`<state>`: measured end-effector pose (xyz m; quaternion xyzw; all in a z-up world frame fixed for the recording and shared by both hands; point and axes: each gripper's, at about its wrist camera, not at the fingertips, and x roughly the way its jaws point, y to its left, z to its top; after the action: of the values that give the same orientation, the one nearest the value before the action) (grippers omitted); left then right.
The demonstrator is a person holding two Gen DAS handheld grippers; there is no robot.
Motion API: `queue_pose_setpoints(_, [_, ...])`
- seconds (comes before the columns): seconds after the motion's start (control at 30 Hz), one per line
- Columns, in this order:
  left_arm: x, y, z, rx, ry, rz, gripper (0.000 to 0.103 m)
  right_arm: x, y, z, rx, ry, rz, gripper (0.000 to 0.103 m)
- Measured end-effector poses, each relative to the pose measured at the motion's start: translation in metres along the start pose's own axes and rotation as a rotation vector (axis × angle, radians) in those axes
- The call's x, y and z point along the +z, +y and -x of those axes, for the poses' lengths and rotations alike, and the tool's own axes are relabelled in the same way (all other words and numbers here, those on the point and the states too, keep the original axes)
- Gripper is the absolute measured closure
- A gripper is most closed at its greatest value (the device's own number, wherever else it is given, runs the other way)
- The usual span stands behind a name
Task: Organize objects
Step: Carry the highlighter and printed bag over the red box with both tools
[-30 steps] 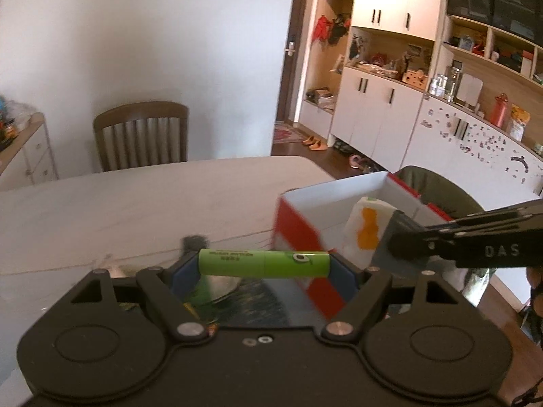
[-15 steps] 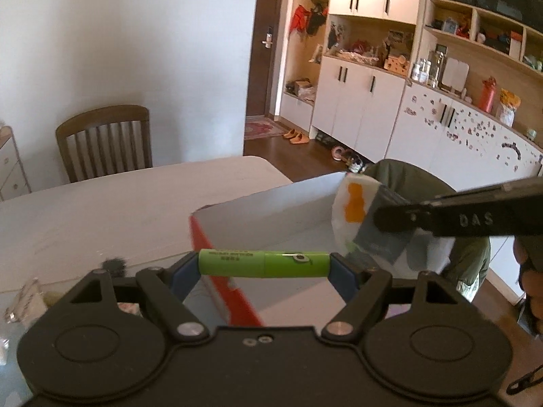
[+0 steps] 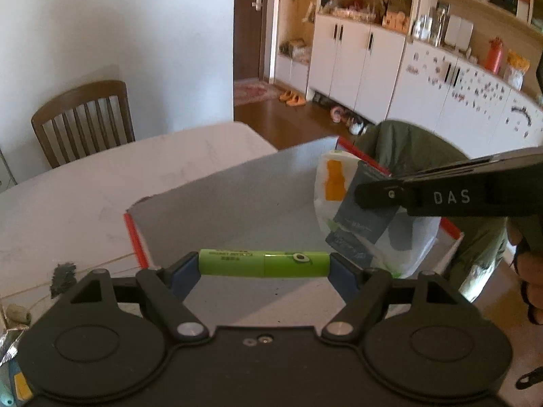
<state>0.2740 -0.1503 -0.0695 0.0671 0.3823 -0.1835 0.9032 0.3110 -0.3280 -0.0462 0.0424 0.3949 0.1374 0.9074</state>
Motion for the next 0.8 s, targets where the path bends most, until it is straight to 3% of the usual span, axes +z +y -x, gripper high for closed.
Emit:
queue_pose_setpoints(0.4, [0.007,-0.011,-0.068,0.003,0.2,-0.054,0.023,-0.011,-0.024,-0.045,0.004,0.121,0.001,0.089])
queue_pose_setpoints(0.8, [0.007,-0.008,-0.107,0.012,0.395,-0.085,0.024,-0.019,-0.029,-0.059,0.011,0.202,-0.006,0.089])
